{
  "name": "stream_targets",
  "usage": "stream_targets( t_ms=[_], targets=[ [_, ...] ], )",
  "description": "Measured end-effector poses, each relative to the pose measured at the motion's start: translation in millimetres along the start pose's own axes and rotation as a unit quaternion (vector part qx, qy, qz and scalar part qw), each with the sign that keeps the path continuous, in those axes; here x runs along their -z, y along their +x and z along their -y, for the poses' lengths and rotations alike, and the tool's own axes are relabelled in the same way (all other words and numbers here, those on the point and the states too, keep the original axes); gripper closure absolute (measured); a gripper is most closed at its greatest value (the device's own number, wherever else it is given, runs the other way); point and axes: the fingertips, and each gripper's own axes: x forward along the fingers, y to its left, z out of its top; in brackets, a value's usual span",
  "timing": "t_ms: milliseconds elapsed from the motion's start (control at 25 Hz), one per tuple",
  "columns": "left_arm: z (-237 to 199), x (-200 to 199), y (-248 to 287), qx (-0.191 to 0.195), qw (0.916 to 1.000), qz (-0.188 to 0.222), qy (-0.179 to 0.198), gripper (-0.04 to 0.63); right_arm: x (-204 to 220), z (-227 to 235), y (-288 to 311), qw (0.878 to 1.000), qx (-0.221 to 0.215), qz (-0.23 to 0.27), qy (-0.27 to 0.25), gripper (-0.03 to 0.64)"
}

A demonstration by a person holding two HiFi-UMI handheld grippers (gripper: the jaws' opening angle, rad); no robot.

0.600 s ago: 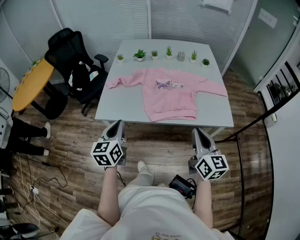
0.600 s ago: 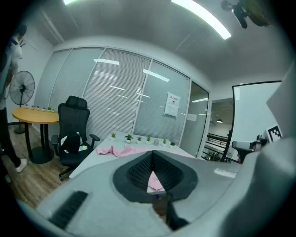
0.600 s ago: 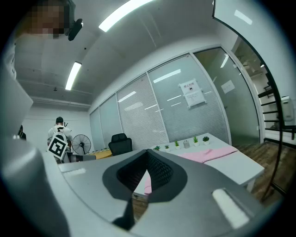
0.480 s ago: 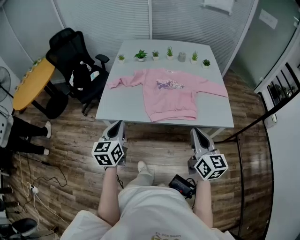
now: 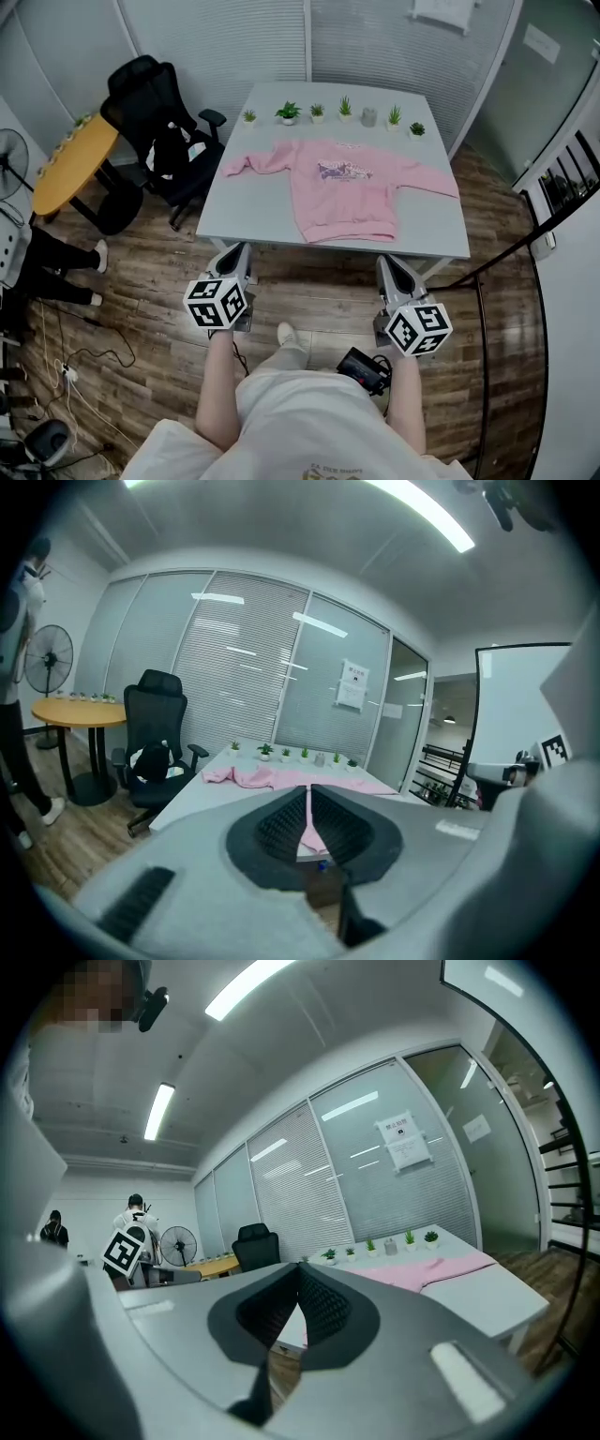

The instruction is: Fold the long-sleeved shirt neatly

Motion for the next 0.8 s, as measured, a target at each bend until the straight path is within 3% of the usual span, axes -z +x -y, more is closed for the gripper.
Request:
stream_targets(
  t_ms=[120,200,320,440,800],
  targets=[
    [0.6,8.3,3.8,0.013,0.9994,-0.030,0.008,0.434,5.5,-0.8,8.0,1.000,0.002,-0.017,-0.010,0.600],
    [-2.9,11.1,6.6,0.009,0.9988,-0.043,0.023,0.389,7.7,-2.0,16.5,1.000,0.001,-0.023,-0.011,0.536],
    [-9.5,13.0,13.8,-0.001,0.9975,-0.054,0.044,0.369,11.2,-3.3,31.3,0.999,-0.003,-0.032,-0.011,0.476],
    [-18.2,13.8,27.8,-0.014,0.9968,-0.063,0.047,0.300,14.5,-4.7,49.6,0.999,-0.018,-0.040,-0.012,0.353],
    [-77.0,9.8,109.5,-0.021,0.9962,-0.081,0.027,0.266,32.5,12.9,147.6,0.996,-0.025,-0.081,-0.016,0.344]
  ],
)
